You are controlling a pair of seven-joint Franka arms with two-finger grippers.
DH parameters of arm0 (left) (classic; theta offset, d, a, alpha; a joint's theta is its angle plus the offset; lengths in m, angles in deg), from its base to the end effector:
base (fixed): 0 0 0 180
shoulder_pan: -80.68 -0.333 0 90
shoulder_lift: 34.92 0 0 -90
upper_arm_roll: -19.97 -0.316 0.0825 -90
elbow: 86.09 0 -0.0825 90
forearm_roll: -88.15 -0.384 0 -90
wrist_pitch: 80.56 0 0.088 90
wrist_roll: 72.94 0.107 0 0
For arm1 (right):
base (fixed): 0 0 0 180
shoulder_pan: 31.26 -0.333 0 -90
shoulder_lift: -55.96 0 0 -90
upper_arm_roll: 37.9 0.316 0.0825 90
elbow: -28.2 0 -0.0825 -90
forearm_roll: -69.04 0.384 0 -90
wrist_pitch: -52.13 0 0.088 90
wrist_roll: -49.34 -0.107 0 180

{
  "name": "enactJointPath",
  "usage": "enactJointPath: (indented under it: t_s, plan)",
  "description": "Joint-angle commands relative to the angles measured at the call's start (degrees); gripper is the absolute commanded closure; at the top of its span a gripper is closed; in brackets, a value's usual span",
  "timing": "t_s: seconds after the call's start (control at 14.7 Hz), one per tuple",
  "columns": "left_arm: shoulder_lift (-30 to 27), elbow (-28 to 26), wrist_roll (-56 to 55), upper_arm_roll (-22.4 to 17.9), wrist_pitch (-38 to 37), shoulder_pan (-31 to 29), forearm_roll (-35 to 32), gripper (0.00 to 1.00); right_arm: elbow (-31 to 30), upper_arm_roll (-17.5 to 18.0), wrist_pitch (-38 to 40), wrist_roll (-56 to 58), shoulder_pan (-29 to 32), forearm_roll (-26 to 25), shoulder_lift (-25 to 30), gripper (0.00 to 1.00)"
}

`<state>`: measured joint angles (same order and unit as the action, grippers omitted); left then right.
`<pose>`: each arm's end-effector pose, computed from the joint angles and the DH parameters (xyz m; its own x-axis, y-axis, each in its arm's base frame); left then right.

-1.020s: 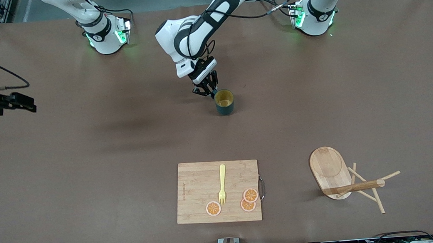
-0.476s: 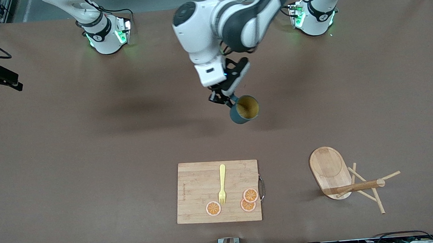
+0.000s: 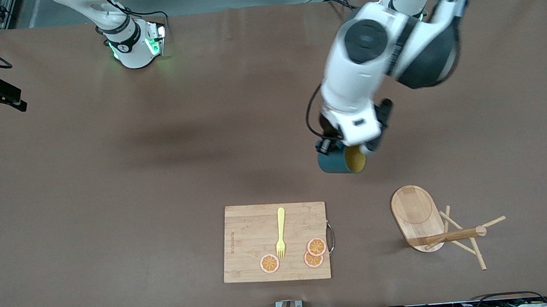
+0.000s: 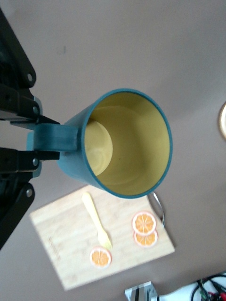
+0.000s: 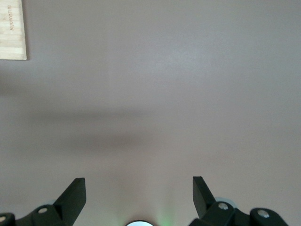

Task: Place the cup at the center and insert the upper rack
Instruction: 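Lift the mug with the left gripper and carry it to the wooden rack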

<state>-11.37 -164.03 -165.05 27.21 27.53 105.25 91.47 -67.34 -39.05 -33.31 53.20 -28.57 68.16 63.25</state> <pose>0.5956 -0.3561 0.5001 0.4734 0.8738 -0.1112 0.8796 -0.4623 0.1123 0.5044 -0.0363 0.6399 0.9988 -0.0005 -0.0498 0.0000 -1.0000 0.0095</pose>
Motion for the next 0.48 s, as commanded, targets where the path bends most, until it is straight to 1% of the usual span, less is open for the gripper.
enactJointPath:
  t_s: [0.0, 0.2, 0.34, 0.41]
  plan:
    - [-0.3, 0.1, 7.4, 0.6, 1.4, -6.4, 8.8, 1.0, 0.0, 0.4, 1.2, -0.3, 0.8, 0.8, 1.1, 0.0]
    - [0.5, 0.1, 15.9, 0.4, 3.4, -12.5, 19.7, 1.0, 0.0, 0.1, 1.3, -0.3, 1.0, 0.8, 1.1, 0.0]
    - [1.2, -0.1, 19.8, 0.4, 3.3, -15.1, 24.5, 1.0, 0.3, 0.5, 1.3, -0.3, 0.7, 0.8, 1.1, 0.0]
    - [1.3, -0.2, 21.3, 0.4, 3.3, -16.1, 25.9, 1.0, 0.4, 0.6, 1.5, -0.3, 0.6, 0.8, 1.1, 0.0]
